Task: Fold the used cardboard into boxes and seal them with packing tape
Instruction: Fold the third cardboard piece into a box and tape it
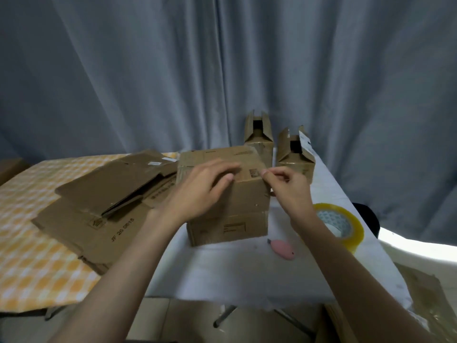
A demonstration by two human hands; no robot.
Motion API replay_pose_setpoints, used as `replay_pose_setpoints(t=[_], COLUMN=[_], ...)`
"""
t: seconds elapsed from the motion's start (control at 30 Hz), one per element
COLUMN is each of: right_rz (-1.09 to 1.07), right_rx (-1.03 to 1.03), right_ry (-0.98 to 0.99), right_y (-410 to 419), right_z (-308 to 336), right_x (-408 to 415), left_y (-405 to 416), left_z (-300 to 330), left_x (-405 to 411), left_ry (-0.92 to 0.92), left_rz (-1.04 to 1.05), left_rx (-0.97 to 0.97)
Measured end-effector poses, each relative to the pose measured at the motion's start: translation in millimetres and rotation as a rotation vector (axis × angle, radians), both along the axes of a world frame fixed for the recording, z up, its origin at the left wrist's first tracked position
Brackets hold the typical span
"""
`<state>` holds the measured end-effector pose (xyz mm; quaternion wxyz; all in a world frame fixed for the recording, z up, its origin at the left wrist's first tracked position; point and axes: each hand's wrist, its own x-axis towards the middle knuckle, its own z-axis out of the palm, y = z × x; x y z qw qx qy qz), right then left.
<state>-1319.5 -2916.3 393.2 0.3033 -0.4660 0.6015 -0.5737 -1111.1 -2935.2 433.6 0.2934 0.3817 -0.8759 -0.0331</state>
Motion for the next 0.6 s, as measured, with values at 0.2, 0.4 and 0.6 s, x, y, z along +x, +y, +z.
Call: replay_pose_setpoints(t=[0.2, 0.4, 0.6], right_rz=[-0.061, -0.088, -0.072], right_rx=[-0.010, -0.021, -0.069], right_ry=[0.132, 0.247, 0.257], right_y=[1, 1, 0], right_z=[5, 3, 3], right_x=[0, 2, -1], left_y=[-50, -95, -123], left_z=[23, 25, 17], left_x=[-69, -78, -85], left_ry=[-0.380, -0.592, -0.422], left_rz=[-0.156, -0.052, 0.055], left_rx=[0.032, 0.082, 0.236])
